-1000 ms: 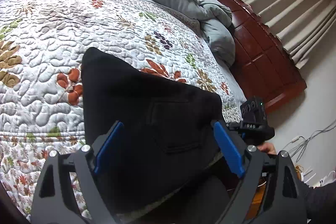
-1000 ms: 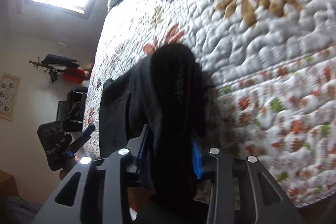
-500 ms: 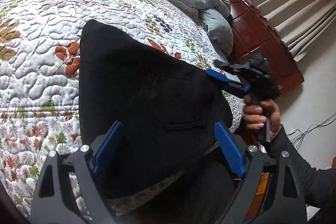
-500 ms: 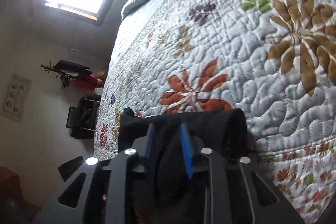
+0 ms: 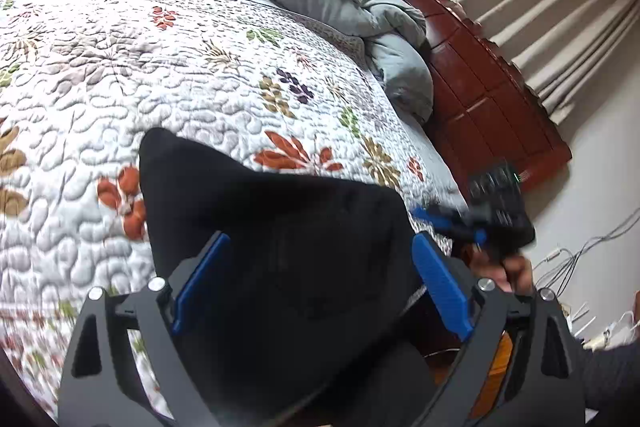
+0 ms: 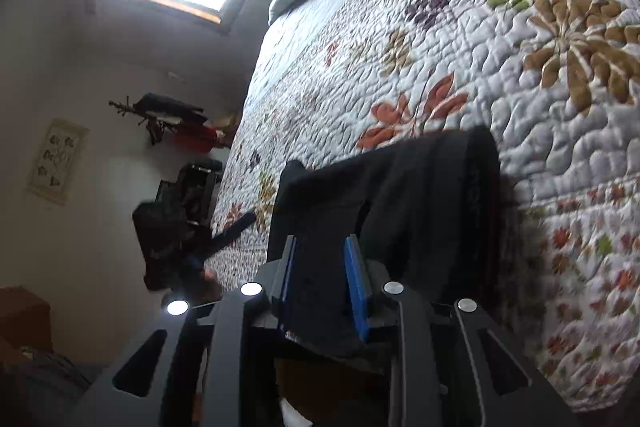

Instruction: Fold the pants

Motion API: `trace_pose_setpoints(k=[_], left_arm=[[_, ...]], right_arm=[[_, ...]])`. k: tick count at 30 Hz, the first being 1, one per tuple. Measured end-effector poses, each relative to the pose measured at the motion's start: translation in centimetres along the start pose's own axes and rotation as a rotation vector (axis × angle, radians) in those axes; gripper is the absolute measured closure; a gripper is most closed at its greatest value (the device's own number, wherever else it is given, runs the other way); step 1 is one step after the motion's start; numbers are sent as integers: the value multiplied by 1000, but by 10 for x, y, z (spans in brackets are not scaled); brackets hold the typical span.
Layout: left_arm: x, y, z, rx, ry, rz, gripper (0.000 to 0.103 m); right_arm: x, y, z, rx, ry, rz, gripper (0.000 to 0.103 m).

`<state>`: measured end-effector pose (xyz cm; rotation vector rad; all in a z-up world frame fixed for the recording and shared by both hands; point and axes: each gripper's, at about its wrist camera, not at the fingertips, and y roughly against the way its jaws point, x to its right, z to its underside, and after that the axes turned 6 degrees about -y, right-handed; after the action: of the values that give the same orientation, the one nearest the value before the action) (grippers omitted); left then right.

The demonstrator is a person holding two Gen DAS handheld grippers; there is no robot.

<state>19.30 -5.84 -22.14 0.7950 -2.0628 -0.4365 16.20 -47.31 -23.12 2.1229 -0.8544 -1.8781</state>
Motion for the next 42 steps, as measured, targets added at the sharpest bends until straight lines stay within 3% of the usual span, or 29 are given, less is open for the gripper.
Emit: trace_pose_setpoints(k=[4, 7, 10, 11, 13, 14, 15, 18, 22, 29, 34, 42], left_arm=[[-16, -17, -13, -49, 53, -4, 12], [-25, -35, -9, -109, 79, 1, 12], [-29, -35, -8, -107, 78, 17, 12], [-30, -33, -9, -109, 87, 24, 12], [-30, -22, -10, -103, 92, 27, 11], [-31, -15, -11, -91, 92, 29, 11], [-33, -9, -11, -85, 90, 33, 10], [-45, 5, -9, -87, 107, 28, 8], [-72, 5, 1, -154, 181, 17, 8], [-98, -21, 18, -302, 303, 110, 8], [-100, -44, 27, -386, 335, 132, 8], [-90, -62, 30, -403, 347, 110, 8]], right_arm=[[20, -17, 28, -74, -6, 122, 76], [40, -14, 35, -85, -28, 176, 96], [45, 3, 34, -69, -46, 179, 96], [42, 11, 32, -49, -37, 211, 88], [40, 30, 26, -7, -50, 206, 53], [40, 37, 22, 14, -52, 208, 22], [40, 42, 18, 30, -51, 213, 13], [51, 33, 2, -26, -97, 179, 12], [65, 3, -21, -100, -148, 167, 12], [67, -43, -35, -195, -156, 150, 10], [61, -64, -39, -213, -157, 129, 6], [53, -75, -34, -201, -135, 159, 5]])
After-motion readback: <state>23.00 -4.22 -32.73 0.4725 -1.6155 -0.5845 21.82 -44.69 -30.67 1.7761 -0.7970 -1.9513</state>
